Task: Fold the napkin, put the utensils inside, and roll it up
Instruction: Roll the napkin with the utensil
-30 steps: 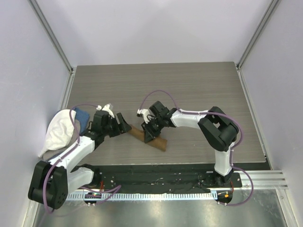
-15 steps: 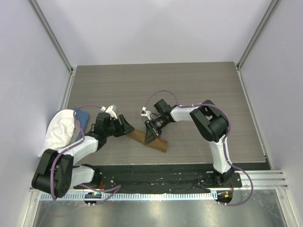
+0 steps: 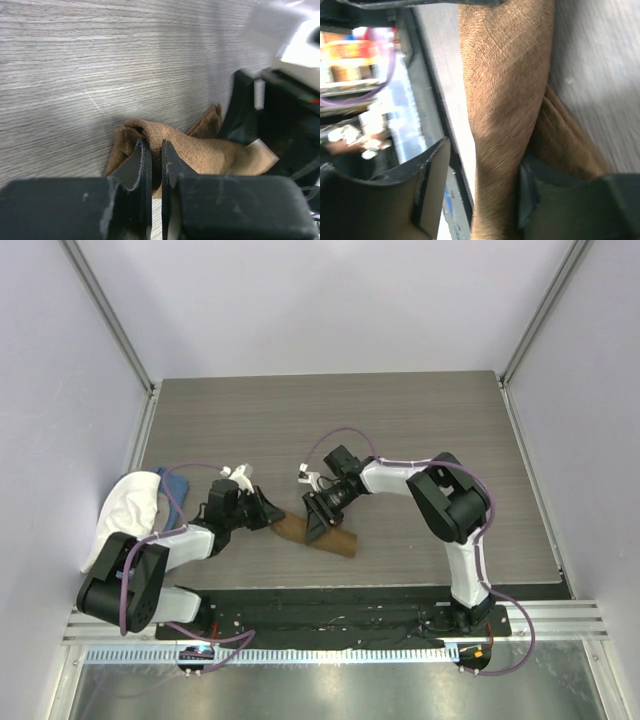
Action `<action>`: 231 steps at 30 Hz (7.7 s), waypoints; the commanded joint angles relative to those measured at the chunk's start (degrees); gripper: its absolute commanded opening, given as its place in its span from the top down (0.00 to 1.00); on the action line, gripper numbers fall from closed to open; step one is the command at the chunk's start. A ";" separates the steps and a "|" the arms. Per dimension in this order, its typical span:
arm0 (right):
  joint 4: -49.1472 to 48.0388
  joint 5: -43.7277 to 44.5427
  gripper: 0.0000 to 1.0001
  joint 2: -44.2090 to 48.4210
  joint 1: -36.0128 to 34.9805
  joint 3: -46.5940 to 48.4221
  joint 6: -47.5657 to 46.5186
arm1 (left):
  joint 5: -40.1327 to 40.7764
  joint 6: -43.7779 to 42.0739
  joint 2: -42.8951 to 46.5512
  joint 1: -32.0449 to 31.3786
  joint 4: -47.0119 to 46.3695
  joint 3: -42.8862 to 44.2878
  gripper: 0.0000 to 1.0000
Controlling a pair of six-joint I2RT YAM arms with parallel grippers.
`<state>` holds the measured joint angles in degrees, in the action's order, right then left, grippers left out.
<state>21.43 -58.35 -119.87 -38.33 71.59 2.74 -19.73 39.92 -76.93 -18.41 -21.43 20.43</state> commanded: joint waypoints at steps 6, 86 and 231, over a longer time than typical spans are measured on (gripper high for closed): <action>3.54 37.49 0.28 19.47 -3.85 0.66 -6.34 | 0.21 -3.97 -2.79 -0.22 10.61 5.75 1.00; 0.02 9.89 0.58 0.68 1.15 0.92 5.60 | -1.98 0.59 1.96 -0.31 6.66 4.45 0.87; -16.95 63.69 0.02 62.90 21.80 -34.58 15.01 | 12.34 -7.21 12.23 14.36 41.27 36.43 0.05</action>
<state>7.73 -2.90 -64.40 -17.28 38.83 16.12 -10.13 35.86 -70.37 -10.31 6.17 52.01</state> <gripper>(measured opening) 0.975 0.925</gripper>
